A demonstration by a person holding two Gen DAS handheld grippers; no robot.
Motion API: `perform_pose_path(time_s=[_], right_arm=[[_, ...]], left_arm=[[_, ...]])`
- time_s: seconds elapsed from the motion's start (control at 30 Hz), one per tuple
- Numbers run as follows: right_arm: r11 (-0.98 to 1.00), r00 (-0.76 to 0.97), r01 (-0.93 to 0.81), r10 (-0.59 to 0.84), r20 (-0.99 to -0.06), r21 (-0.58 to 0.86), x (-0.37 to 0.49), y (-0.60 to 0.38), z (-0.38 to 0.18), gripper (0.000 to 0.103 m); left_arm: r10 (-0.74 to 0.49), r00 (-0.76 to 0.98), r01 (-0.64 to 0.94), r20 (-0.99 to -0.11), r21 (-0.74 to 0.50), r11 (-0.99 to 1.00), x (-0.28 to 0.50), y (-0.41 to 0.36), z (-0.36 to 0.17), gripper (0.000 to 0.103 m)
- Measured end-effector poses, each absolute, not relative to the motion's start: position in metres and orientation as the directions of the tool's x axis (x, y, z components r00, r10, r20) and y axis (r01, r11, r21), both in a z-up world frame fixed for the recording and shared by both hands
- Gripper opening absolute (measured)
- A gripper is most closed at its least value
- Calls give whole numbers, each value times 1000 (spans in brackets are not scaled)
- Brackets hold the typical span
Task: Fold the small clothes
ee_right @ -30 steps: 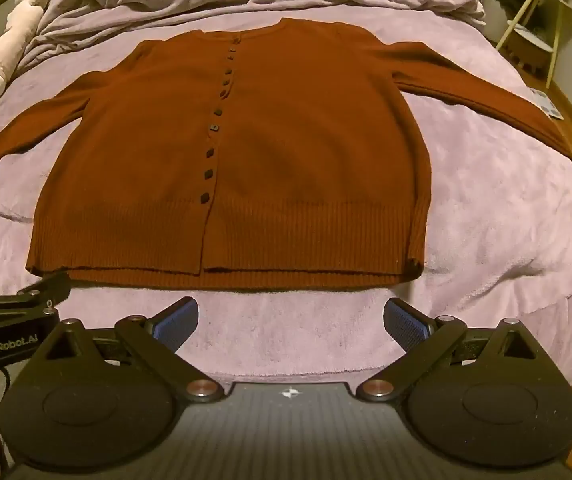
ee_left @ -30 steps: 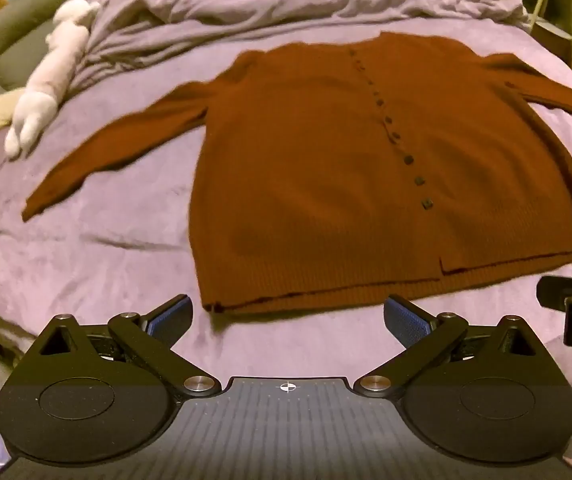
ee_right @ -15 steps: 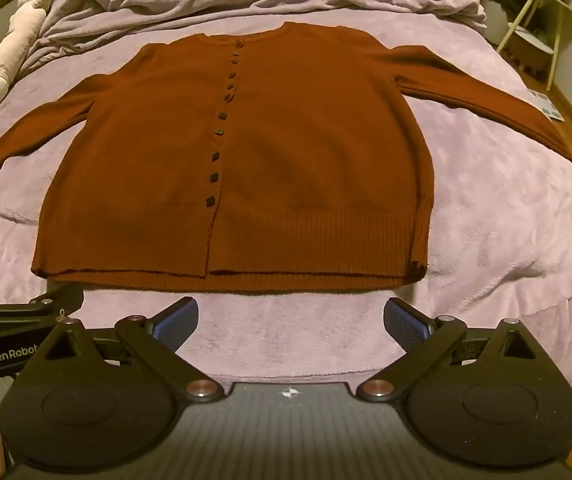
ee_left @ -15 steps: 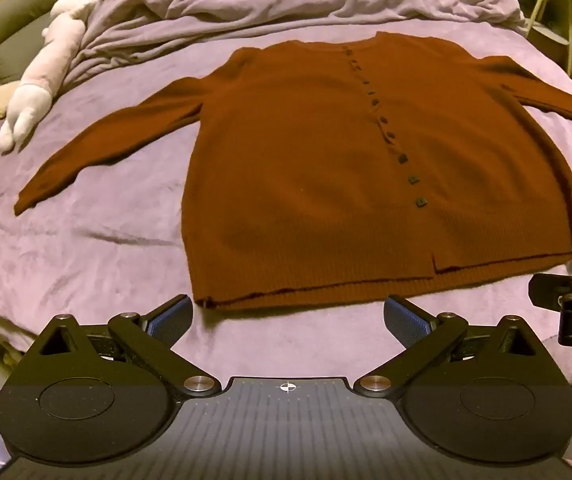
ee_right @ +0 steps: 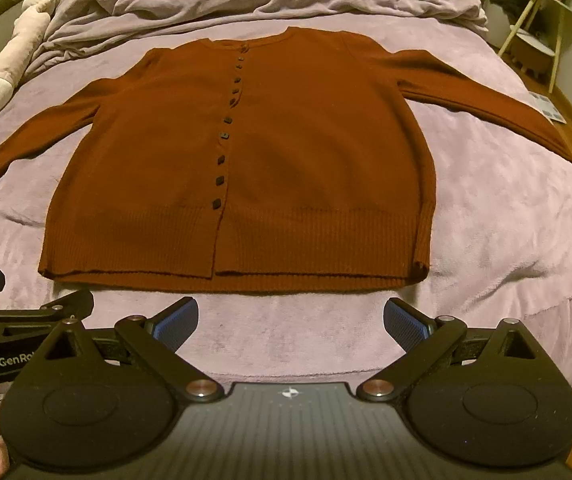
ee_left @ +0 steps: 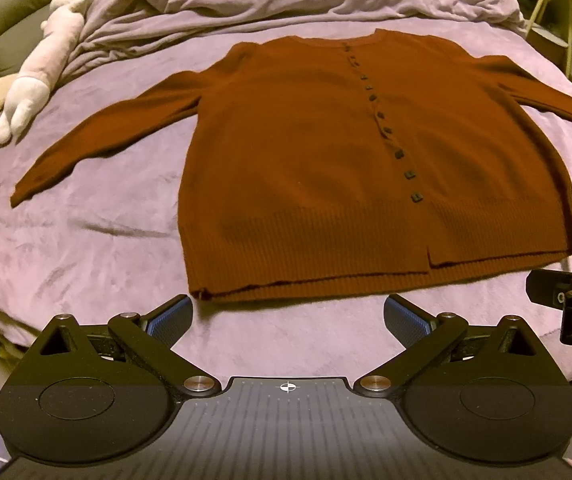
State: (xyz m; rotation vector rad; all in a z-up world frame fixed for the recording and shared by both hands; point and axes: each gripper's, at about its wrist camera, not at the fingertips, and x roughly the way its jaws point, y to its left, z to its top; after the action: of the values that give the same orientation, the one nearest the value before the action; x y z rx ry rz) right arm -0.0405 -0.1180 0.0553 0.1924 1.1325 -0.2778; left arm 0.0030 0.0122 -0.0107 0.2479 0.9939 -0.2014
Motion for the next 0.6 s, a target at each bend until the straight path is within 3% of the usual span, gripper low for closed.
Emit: perform_pose_path(time_s=[0.6], right_arm=[[954,394,301,-118,-912,6,-43,-114,55,99]], left_arm=[[-52,514,263,-856,100,960,2,14,-14,103]])
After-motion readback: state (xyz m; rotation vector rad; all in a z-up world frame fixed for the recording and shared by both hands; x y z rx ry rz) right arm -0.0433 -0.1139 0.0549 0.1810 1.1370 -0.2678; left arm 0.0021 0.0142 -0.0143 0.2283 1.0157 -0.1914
